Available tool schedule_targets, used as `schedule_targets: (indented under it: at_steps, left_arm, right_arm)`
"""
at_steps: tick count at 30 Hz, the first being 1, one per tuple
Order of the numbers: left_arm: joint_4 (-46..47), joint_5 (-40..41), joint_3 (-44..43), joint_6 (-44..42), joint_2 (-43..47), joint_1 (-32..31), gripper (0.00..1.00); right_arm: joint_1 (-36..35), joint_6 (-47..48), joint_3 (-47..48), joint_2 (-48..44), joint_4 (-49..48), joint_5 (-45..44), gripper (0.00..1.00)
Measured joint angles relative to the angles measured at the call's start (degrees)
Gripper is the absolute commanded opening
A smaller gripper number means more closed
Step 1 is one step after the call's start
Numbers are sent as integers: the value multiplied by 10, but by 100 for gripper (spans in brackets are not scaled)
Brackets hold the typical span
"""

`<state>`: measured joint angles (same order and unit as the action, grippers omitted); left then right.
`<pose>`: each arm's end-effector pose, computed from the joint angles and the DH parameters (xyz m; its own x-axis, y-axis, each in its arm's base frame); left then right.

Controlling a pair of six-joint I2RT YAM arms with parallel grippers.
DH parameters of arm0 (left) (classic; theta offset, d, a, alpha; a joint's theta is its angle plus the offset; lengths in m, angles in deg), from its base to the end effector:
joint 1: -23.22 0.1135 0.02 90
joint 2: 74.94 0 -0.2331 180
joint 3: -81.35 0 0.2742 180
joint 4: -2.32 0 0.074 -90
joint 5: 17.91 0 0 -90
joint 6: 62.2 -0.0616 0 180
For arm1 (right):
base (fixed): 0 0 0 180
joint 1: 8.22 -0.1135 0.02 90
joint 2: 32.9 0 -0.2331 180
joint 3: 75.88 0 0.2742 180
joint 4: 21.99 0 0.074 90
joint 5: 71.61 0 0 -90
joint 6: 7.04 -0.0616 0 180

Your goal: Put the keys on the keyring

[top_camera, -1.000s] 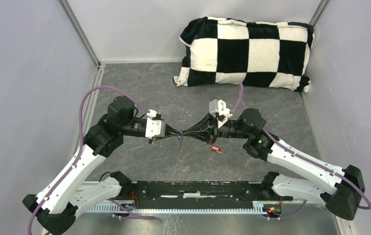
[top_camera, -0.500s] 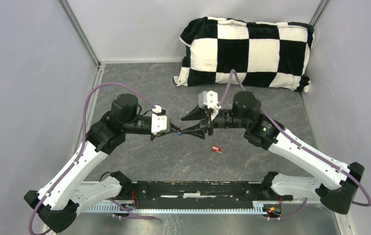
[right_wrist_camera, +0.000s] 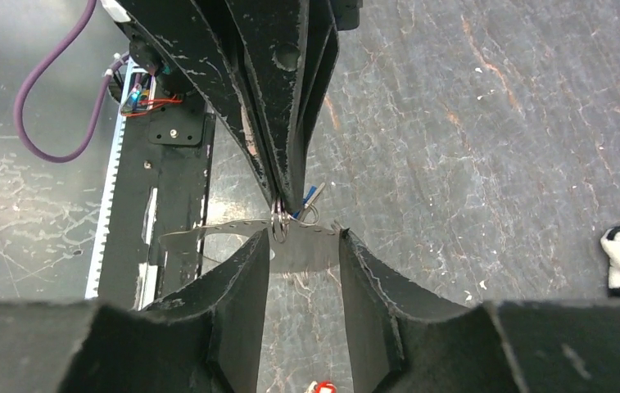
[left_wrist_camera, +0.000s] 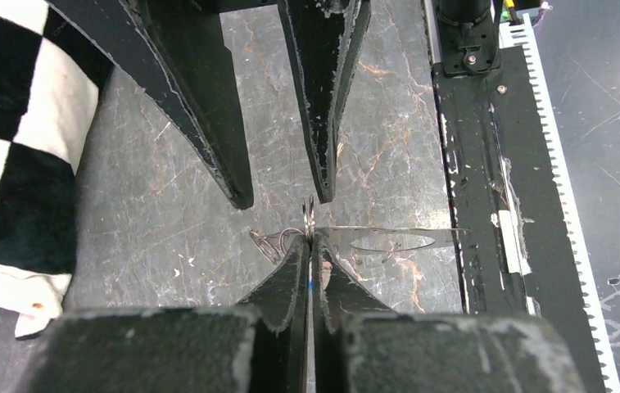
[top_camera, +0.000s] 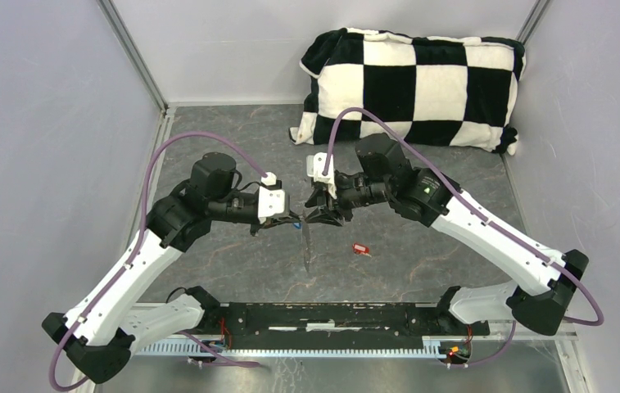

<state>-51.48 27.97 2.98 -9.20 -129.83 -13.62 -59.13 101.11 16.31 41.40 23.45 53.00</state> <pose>0.1659 -0.1779 0.3538 0.2258 0.3707 -0.9009 0.9710 -0.0111 0.2388 0.1799 0.2770 0.3645 0.0208 -0.3810 -0.9243 -0.9996 0.0099 -0.0265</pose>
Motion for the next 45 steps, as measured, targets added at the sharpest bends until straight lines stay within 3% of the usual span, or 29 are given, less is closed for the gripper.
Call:
schedule_targets:
  at_steps: [10,12,19,21,26,33,37,41,45]
  left_arm:
    - [-8,2,0,-9,-13,0,2]
    - [-8,2,0,-11,-13,0,2]
    - [-10,7,0,-12,-13,0,2]
    - [-11,8,0,-12,-13,0,2]
    - [-11,7,0,-13,-13,0,22]
    - [-11,1,-3,-15,2,-1,29]
    - [-1,-4,-2,-17,19,-2,32]
    - [33,-24,10,-8,37,-3,37]
    - [58,-40,18,4,37,-3,34]
  right_arm:
    - [-9,3,9,9,11,5,38]
    - [-10,3,10,14,11,6,33]
    - [-11,2,13,32,15,9,1]
    - [-12,2,16,34,17,9,0]
    - [-12,-3,8,29,5,9,0]
    - [8,-92,-174,-85,-215,23,0]
    - [22,-197,-305,-154,-421,32,1]
    - [22,-289,-368,-162,-576,40,0]
    - [22,-360,-398,-157,-694,42,0]
